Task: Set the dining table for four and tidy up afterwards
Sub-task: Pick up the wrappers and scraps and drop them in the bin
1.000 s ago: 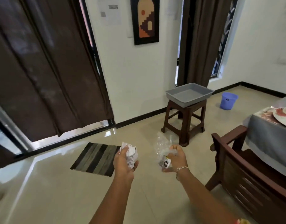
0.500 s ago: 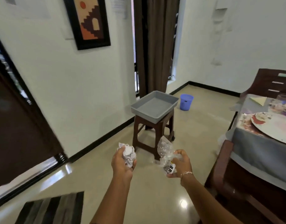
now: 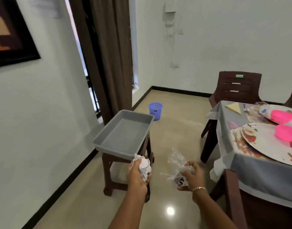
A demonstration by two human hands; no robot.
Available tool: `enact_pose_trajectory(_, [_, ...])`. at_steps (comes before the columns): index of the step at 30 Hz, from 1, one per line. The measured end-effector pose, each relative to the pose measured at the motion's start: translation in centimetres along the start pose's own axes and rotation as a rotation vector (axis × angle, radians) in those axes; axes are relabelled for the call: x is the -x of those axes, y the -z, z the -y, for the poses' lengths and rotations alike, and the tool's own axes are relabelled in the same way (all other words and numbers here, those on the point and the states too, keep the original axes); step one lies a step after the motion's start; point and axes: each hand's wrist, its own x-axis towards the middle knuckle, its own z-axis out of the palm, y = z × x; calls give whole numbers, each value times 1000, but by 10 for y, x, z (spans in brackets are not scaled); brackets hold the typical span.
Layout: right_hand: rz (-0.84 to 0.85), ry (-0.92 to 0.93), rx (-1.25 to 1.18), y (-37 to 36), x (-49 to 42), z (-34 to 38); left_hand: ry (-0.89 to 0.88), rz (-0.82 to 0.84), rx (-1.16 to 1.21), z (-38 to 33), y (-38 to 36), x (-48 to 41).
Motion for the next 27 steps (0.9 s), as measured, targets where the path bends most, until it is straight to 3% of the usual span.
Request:
enact_pose_trajectory(14, [-70,24,27,-16,-281,119,147,154,-41,-29,-249,-241])
enact_pose_trajectory(27, [-26,25,150,-66,-589,203,182,63,-7,-74,-448,-495])
